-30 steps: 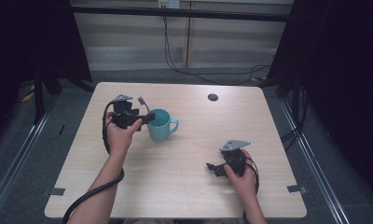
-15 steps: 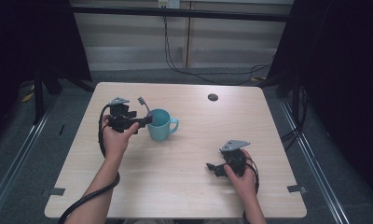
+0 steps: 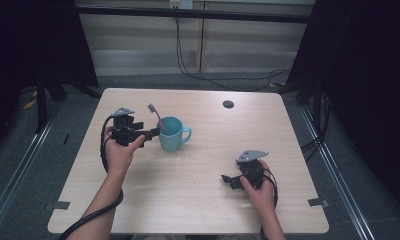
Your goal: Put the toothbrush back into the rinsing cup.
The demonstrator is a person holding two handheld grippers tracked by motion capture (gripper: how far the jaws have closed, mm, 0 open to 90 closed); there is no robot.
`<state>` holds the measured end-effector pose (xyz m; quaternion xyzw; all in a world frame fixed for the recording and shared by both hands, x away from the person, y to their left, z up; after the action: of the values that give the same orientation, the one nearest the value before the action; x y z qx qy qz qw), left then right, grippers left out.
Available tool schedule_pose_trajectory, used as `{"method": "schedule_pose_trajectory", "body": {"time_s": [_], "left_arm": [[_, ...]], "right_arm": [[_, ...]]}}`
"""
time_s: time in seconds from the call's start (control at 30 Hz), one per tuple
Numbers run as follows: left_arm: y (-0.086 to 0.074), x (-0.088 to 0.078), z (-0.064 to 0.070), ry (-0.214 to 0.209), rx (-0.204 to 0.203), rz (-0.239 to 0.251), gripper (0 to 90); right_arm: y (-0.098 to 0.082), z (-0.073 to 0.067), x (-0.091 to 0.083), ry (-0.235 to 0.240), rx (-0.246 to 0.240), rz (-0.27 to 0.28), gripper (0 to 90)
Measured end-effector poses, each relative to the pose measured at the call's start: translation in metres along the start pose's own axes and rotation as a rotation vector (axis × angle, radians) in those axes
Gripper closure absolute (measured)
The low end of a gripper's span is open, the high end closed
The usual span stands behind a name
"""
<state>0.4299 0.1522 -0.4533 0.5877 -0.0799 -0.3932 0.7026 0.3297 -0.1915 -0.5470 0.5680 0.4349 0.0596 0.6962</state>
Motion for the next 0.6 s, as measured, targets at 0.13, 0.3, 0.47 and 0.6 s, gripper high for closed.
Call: {"method": "schedule_pose_trajectory", "body": {"time_s": [0.13, 0.3, 0.47, 0.6], "left_arm": [[-0.003, -0.002, 0.001, -0.005, 0.003, -0.001, 19.5], [-0.007, -0.005, 0.002, -0.008, 0.002, -0.001, 19.5], [-0.011, -0.007, 0.002, -0.010, 0.000, -0.003, 19.6], [-0.015, -0.008, 0.002, -0.013, -0.001, -0.005, 19.6]], "right_arm": [[0.000, 0.000, 0.000, 0.001, -0.001, 0.000, 14.0], [0.000, 0.000, 0.000, 0.001, -0.001, 0.000, 14.0], [0.000, 0.000, 0.000, 0.001, -0.001, 0.000, 14.0], [0.000, 0.000, 0.000, 0.000, 0.000, 0.001, 14.0]]}}
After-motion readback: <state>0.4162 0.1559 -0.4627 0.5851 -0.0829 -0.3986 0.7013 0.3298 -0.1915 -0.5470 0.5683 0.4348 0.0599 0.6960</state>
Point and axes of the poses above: each handheld gripper's, and its own axes: x roughly forward along the jaws, y roughly out of its top, z roughly to its right, the point moved 5 cm from there along x, roughly forward along the jaws, and after that the axes turned 11 degrees about z, right-handed, at the moved point
